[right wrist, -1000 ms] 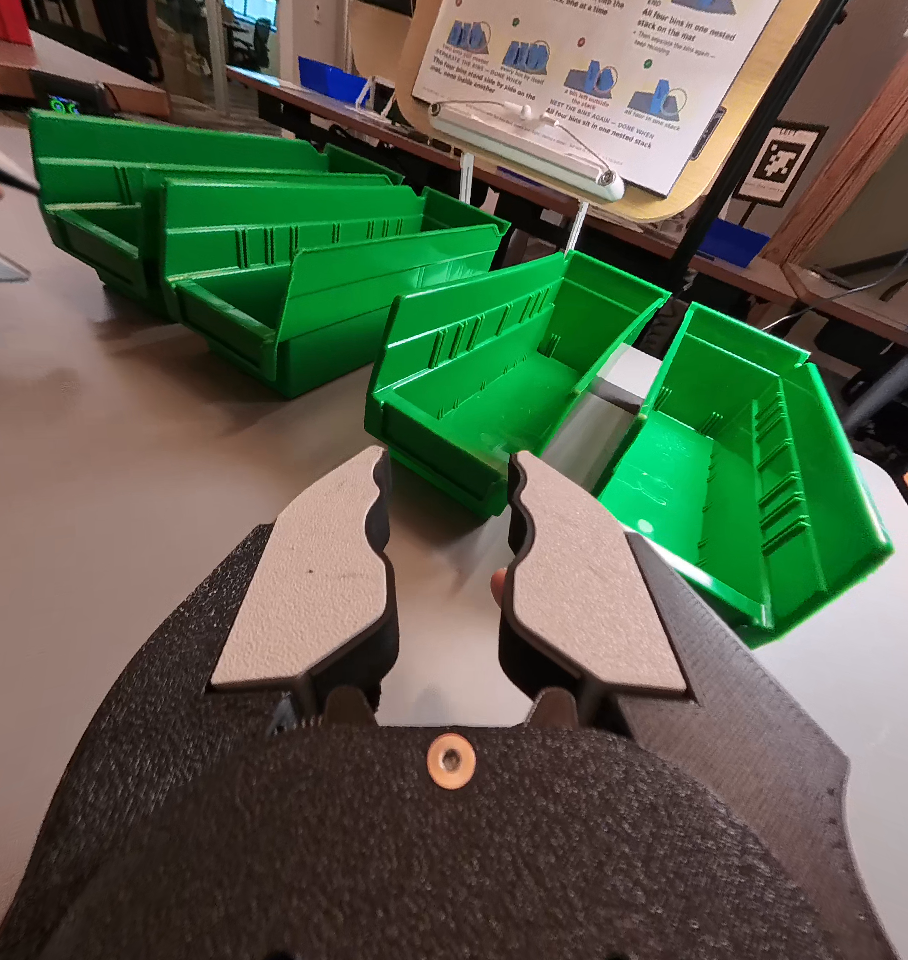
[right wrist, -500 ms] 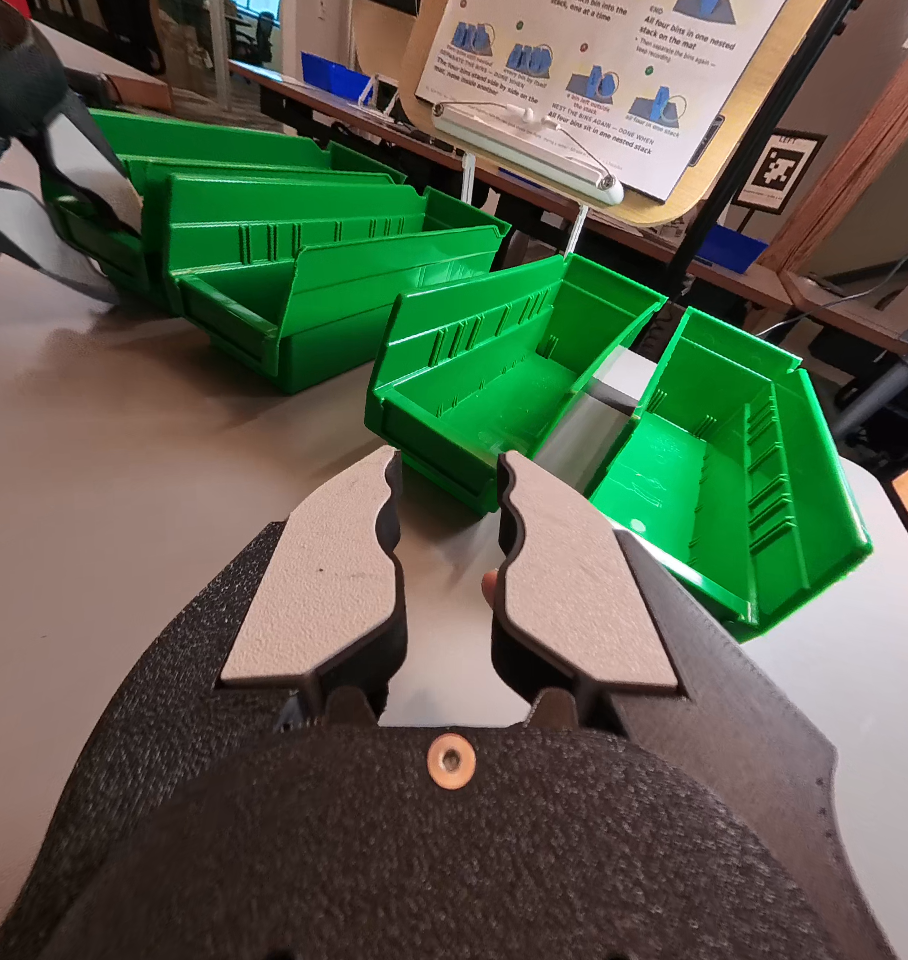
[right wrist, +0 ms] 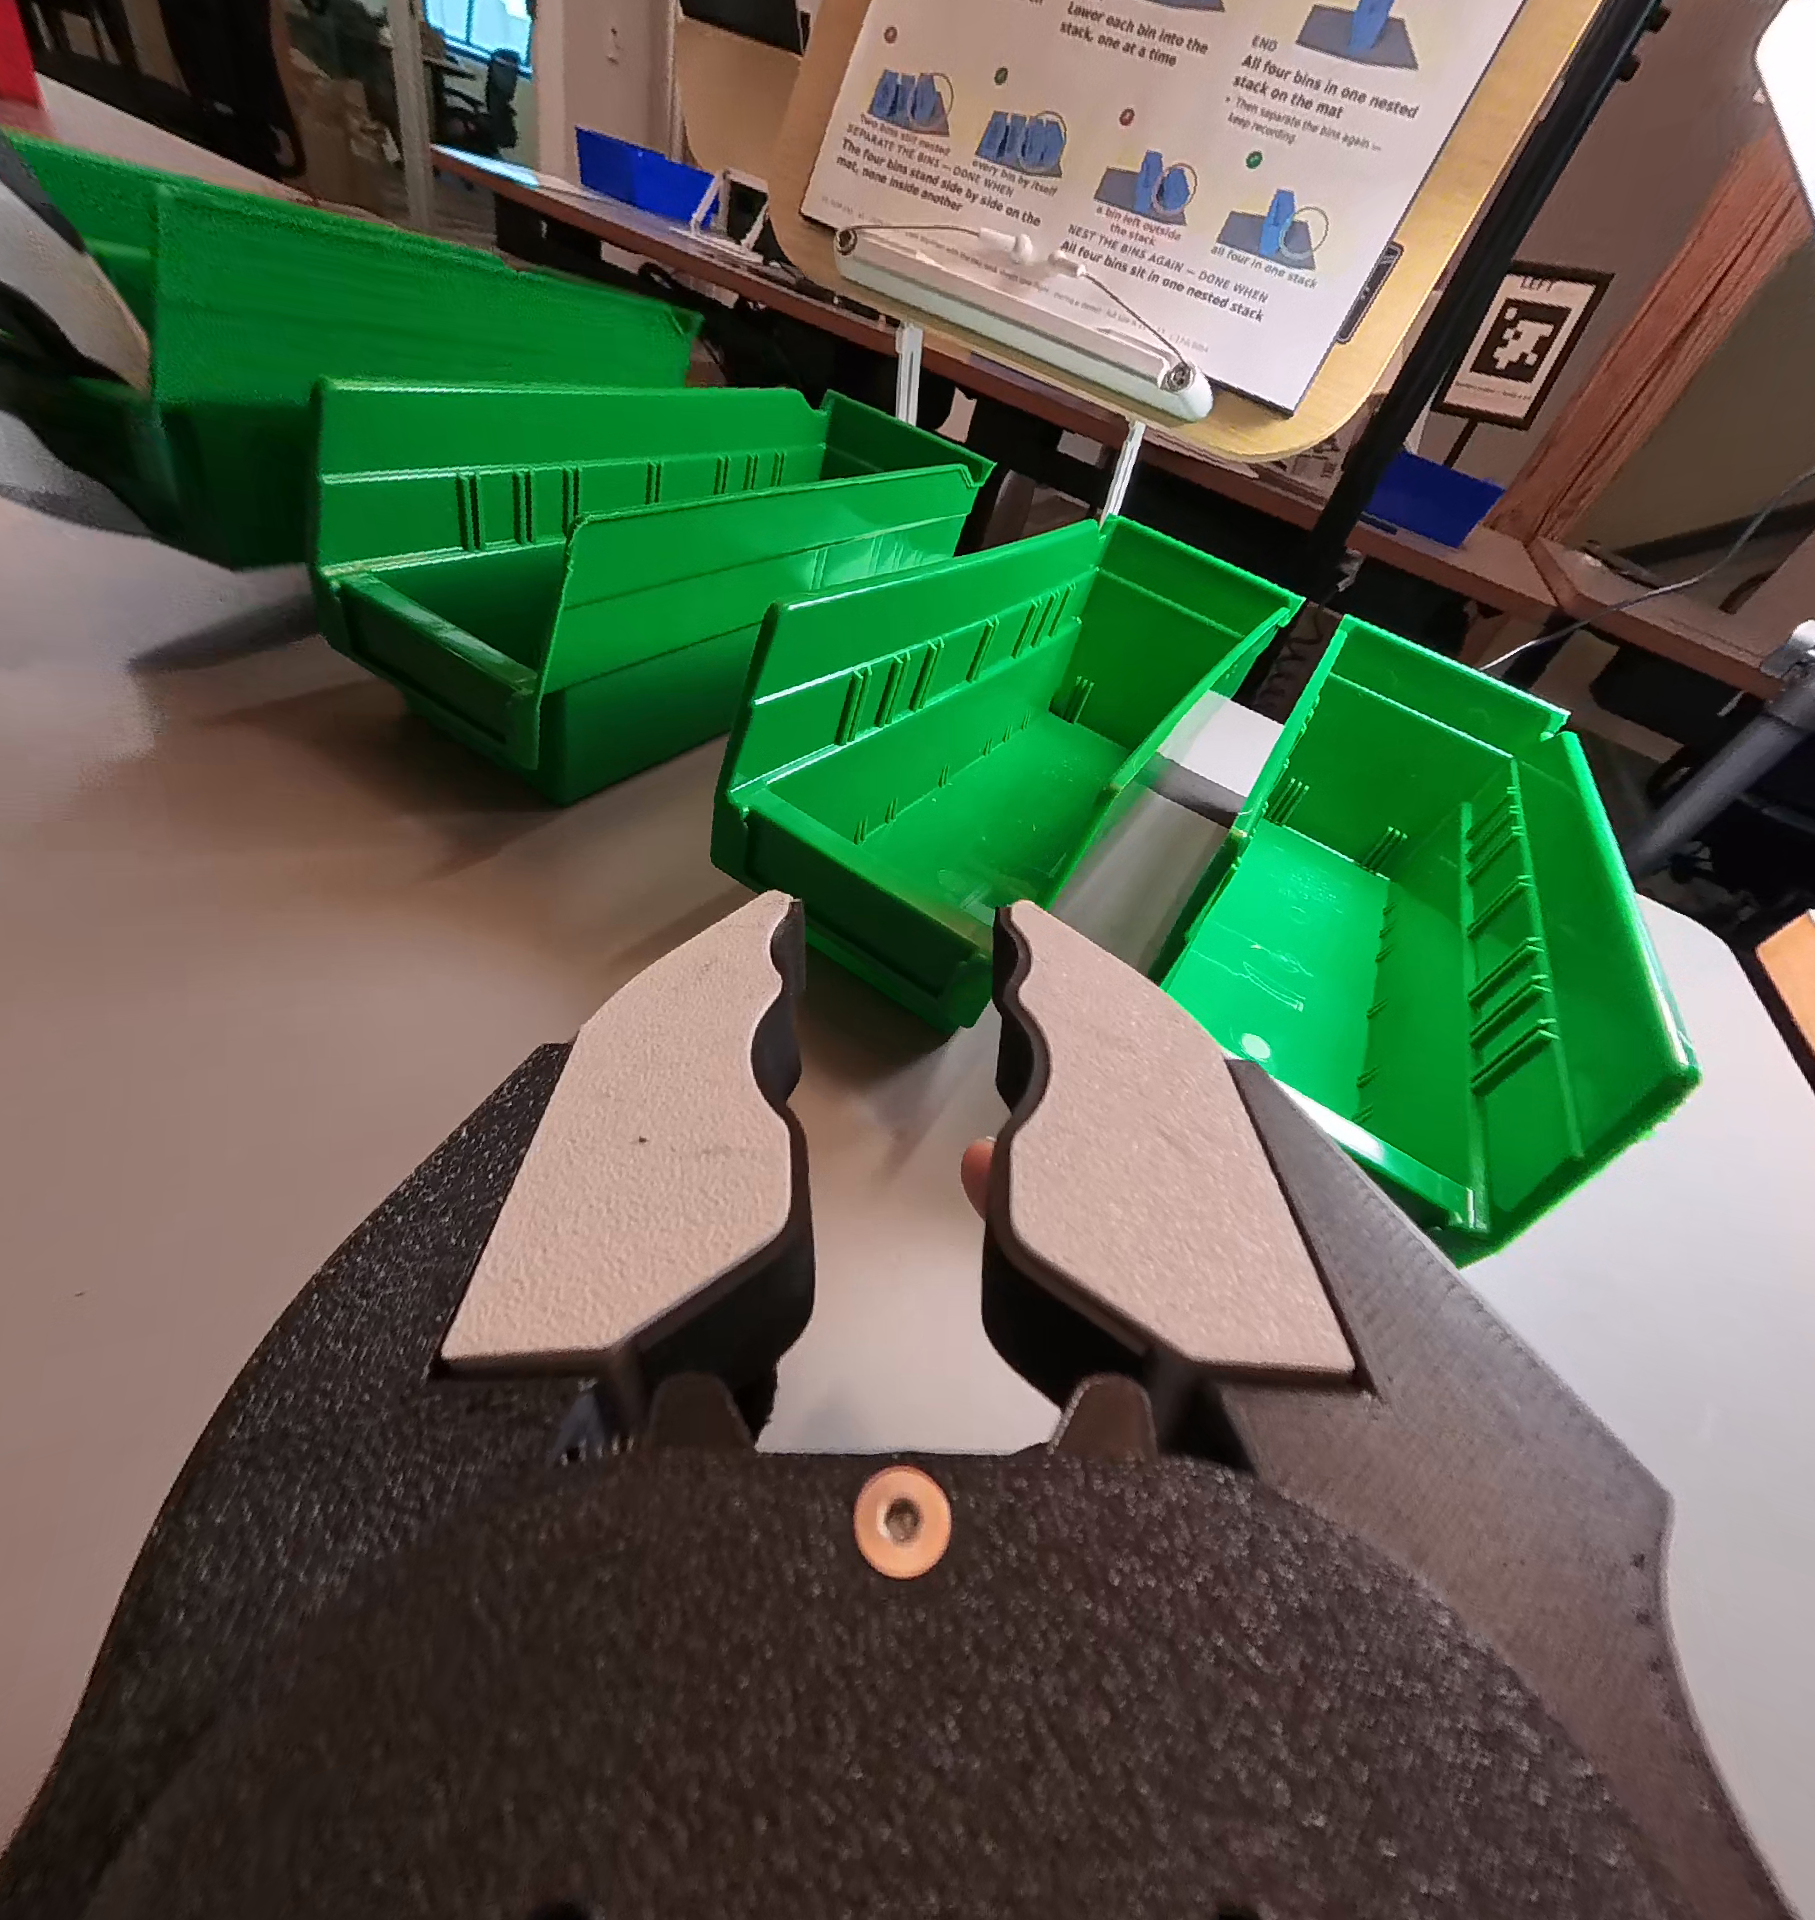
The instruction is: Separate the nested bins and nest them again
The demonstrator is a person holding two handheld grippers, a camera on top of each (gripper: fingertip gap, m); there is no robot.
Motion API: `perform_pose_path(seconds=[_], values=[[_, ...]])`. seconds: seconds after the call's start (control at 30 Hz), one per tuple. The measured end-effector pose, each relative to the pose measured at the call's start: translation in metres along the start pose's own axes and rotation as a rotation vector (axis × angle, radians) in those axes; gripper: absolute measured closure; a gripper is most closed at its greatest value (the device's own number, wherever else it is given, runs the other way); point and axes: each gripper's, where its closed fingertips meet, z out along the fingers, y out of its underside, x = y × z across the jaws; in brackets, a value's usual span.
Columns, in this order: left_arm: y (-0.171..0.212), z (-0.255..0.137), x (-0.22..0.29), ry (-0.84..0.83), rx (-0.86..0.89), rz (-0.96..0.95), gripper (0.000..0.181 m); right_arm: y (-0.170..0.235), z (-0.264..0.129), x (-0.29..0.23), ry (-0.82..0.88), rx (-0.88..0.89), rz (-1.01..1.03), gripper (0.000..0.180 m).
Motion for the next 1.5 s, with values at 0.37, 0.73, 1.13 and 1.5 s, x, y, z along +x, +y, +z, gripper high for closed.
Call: perform_pose_path(seconds=[0.37, 0.73, 1.13, 1.5], values=[[-0.034, -0.065, -0.023, -0.172, 0.131, 0.038, 0.151, 0.001, 0.002, -0.007, -0.024, -0.004, -0.022, 0.146], [-0.108, -0.096, -0.029, -0.199, 0.26, 0.08, 0.152, -0.002, 0.0, -0.011, -0.042, 0.006, -0.045, 0.145], [-0.153, -0.061, -0.037, -0.101, 0.158, 0.066, 0.151, -0.004, -0.002, -0.013, -0.042, 0.013, -0.066, 0.144], [-0.135, 0.006, -0.015, 0.008, 0.04, 0.13, 0.15, -0.009, -0.006, -0.012, -0.035, 0.029, -0.065, 0.144]])
